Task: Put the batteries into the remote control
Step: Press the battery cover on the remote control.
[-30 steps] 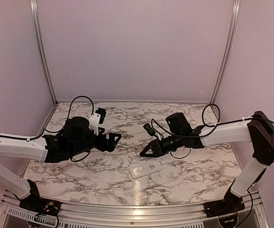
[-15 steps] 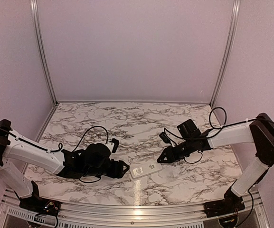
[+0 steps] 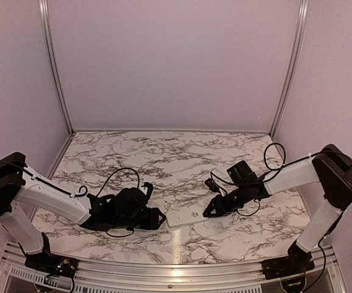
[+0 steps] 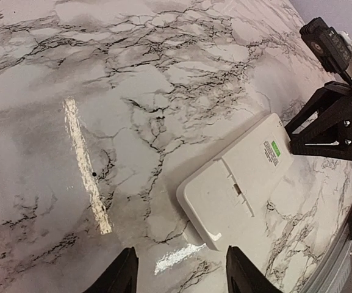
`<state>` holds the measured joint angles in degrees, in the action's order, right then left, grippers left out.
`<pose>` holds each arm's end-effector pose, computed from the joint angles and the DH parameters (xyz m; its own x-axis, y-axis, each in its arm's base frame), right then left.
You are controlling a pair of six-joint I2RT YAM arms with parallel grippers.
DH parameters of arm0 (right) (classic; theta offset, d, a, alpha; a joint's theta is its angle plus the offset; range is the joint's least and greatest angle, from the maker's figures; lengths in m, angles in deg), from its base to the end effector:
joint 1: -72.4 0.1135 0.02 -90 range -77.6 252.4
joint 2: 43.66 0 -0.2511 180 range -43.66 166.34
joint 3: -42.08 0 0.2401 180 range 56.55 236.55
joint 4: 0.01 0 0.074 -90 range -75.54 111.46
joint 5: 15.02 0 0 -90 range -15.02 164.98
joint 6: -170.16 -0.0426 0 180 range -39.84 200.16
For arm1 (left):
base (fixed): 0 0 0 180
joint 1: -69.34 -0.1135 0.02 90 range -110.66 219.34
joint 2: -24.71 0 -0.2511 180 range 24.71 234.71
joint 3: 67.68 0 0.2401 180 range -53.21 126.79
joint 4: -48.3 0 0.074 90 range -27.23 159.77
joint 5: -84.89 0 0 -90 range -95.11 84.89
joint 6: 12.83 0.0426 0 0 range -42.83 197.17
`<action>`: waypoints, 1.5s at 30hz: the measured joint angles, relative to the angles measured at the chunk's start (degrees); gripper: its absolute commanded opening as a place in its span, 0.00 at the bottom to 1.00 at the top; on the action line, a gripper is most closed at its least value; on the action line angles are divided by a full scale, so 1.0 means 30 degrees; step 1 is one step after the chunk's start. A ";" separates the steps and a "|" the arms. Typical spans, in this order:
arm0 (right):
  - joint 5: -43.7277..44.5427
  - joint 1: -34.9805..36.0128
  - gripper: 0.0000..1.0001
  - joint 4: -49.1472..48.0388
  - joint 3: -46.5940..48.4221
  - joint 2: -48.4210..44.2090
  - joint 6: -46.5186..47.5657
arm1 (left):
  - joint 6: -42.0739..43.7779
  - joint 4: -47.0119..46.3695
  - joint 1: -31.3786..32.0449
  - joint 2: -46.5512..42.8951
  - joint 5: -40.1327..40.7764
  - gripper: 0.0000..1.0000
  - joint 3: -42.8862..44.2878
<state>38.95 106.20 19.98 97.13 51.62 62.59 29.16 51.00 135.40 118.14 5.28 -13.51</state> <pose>0.2190 0.1767 0.1143 -0.8967 -0.3065 -0.3194 -0.4426 0.6315 0.6366 0.1316 -0.2776 0.1347 -0.8092 0.0211 -0.5871 0.3634 0.8032 -0.4720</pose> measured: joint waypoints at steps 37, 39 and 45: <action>-0.0678 0.0743 0.23 -0.1020 -0.0619 -0.0073 -0.1574 | 0.0233 0.1982 0.0000 0.3468 0.0933 0.29 0.3621; -0.0685 0.0758 0.22 -0.1013 -0.0619 -0.0073 -0.1581 | 0.0255 0.2273 0.0000 0.3541 0.1093 0.28 0.3854; -0.0743 0.0772 0.21 -0.0998 -0.0619 -0.0073 -0.1639 | 0.0321 0.2783 0.0000 0.3723 0.1282 0.24 0.4175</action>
<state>36.72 108.52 16.98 95.27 51.41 57.68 30.12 59.35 135.40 129.31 9.13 -0.98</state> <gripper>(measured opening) 0.218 0.253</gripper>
